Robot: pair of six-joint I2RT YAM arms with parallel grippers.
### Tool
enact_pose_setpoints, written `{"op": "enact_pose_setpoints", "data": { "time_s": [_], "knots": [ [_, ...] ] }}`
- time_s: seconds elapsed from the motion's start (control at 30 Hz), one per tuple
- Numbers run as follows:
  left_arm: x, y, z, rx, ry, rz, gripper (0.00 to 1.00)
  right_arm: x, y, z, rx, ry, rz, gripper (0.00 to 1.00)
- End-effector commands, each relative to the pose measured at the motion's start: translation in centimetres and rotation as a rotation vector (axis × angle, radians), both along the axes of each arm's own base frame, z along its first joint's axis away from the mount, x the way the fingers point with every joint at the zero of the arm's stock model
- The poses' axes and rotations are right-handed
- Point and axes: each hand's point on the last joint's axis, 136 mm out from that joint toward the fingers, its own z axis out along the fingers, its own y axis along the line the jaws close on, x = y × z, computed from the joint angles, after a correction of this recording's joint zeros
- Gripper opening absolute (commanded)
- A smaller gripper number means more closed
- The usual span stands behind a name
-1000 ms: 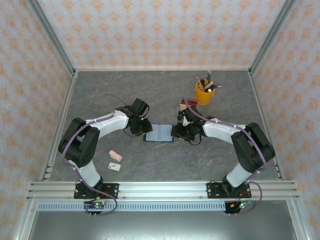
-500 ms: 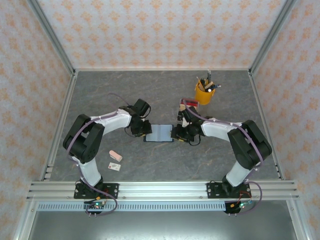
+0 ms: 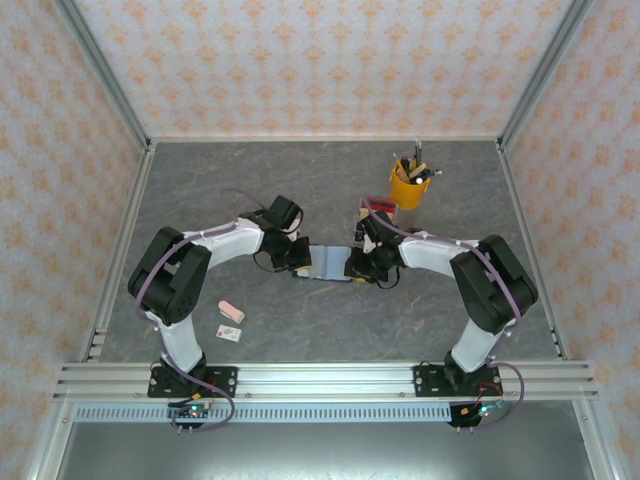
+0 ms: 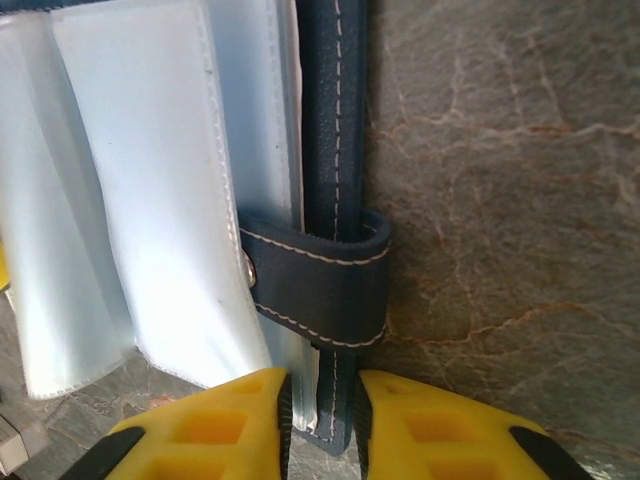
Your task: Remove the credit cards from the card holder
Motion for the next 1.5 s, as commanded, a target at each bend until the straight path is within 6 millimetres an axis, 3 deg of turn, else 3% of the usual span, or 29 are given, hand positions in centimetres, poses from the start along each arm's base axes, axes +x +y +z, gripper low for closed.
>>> {"op": "enact_pose_setpoints", "data": {
  "time_s": [0.0, 0.2, 0.4, 0.53, 0.67, 0.8, 0.9, 1.0, 1.17, 1.2, 1.33, 1.47],
  "knots": [
    [-0.3, -1.7, 0.9, -0.103, -0.018, -0.055, 0.00, -0.7, 0.4, -2.0, -0.031, 0.035, 0.030, 0.24],
    [-0.2, -2.0, 0.1, -0.098, 0.000, -0.068, 0.00, -0.5, 0.5, -1.9, -0.024, 0.025, 0.033, 0.24],
    [0.3, -3.6, 0.7, -0.152, -0.003, -0.114, 0.00, 0.0, 0.7, 0.1, -0.006, -0.033, 0.045, 0.24],
    [0.9, -3.4, 2.7, -0.135, -0.050, -0.124, 0.05, 0.9, 0.2, 2.8, -0.014, -0.116, 0.022, 0.28],
    [1.3, -2.1, 6.2, -0.100, -0.130, -0.116, 0.20, 2.0, -1.1, 6.6, -0.046, -0.240, -0.026, 0.41],
    [2.0, 2.4, 9.5, 0.076, -0.229, -0.052, 0.37, 3.6, -3.8, 11.0, -0.122, -0.399, -0.099, 0.56],
    [2.8, 7.5, 11.6, 0.272, -0.304, 0.053, 0.57, 4.8, -7.0, 14.1, -0.214, -0.520, -0.185, 0.66],
    [3.2, 13.1, 13.0, 0.436, -0.346, 0.185, 0.68, 5.8, -10.7, 17.1, -0.325, -0.632, -0.279, 0.74],
    [2.5, 20.9, 15.2, 0.641, -0.436, 0.389, 0.94, 6.4, -16.5, 21.4, -0.501, -0.810, -0.409, 1.00],
    [2.2, 22.4, 15.7, 0.696, -0.464, 0.431, 0.99, 6.4, -17.8, 22.1, -0.544, -0.838, -0.438, 1.00],
    [1.2, 27.0, 17.3, 0.833, -0.566, 0.595, 1.00, 6.6, -22.3, 23.6, -0.698, -0.907, -0.570, 1.00],
    [0.3, 30.5, 17.4, 0.897, -0.640, 0.762, 1.00, 7.1, -25.5, 22.7, -0.786, -0.932, -0.659, 1.00]
  ]
}}
